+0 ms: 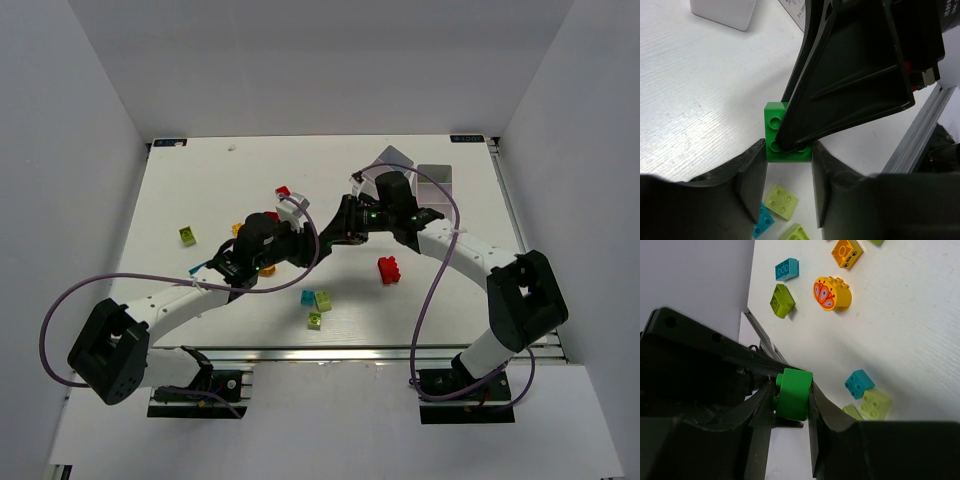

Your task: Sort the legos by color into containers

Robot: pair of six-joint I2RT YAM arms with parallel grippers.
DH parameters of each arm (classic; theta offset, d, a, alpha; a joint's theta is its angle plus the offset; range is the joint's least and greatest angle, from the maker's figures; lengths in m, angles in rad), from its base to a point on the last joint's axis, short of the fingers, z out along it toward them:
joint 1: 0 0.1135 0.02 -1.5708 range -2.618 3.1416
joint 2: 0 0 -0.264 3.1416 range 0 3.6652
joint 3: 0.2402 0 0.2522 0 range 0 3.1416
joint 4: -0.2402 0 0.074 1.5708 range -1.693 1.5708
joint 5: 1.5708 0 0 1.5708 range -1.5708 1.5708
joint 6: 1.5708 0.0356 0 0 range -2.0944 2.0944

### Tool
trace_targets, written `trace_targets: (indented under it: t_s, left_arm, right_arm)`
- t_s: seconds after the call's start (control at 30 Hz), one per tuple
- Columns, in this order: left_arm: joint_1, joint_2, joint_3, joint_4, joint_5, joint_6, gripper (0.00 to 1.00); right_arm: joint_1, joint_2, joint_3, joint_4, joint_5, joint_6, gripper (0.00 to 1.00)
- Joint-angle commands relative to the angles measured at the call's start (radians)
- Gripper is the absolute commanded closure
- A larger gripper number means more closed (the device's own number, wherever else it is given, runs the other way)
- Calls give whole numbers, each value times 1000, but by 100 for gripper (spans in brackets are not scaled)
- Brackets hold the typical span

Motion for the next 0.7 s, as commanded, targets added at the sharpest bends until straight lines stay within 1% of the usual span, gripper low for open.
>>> trace_targets:
  t_s: [0.0, 0.03, 0.07, 0.1, 0.2, 0.27, 0.3, 0.33, 0.4, 0.43, 0.5, 0.53, 0.57, 0.6, 0.63, 0.67]
  left_arm:
    - [-3, -22, 34, -10, -36, -5, 42]
    - [-3, -27, 33, -10, -36, -5, 38]
    - [-3, -31, 30, -12, -39, -7, 35]
    - [-3, -36, 27, -13, -44, -8, 31]
    - [-3, -53, 13, -15, -54, -20, 25]
    - [-3, -68, 2, -12, -67, -37, 24]
    - [-2, -73, -10, -10, -76, -45, 22]
    - [-3, -86, -15, -12, -94, -59, 16]
    - [-3, -100, -32, -12, -113, -74, 15]
    - [-3, -107, -36, -16, -137, -79, 12]
    - [-2, -126, -42, -47, -174, -108, 7]
    - [-2, -131, -41, -64, -218, -117, 6]
    - [-2, -136, -41, -79, -237, -129, 4]
    - [0, -140, -38, -96, -246, -135, 3]
    - [0, -143, -30, -131, -284, -142, 3]
    - [1, -145, -27, -147, -316, -155, 2]
  right_arm:
    - [-7, -8, 35, 43, -26, -42, 88]
    - [-12, -11, 41, 40, -27, -56, 92]
    - [-17, -10, 48, 33, -29, -91, 98]
    - [-27, -8, 67, 25, -30, -119, 100]
    - [-49, -10, 87, -3, -20, -226, 100]
    - [-66, -16, 102, -49, -17, -285, 100]
    - [-75, -21, 110, -56, -20, -365, 100]
    - [-98, -28, 122, -66, -41, -413, 100]
    - [-132, -37, 134, -72, -78, -505, 100]
    - [-152, -45, 142, -81, -128, -629, 100]
    - [-217, -51, 177, -122, -144, -740, 100]
    - [-240, -50, 196, -150, -170, -897, 100]
    - [-285, -48, 234, -176, -171, -967, 100]
    - [-309, -47, 252, -197, -173, -1033, 100]
    - [-328, -39, 271, -249, -158, -1100, 100]
    - [-359, -36, 288, -268, -133, -1209, 100]
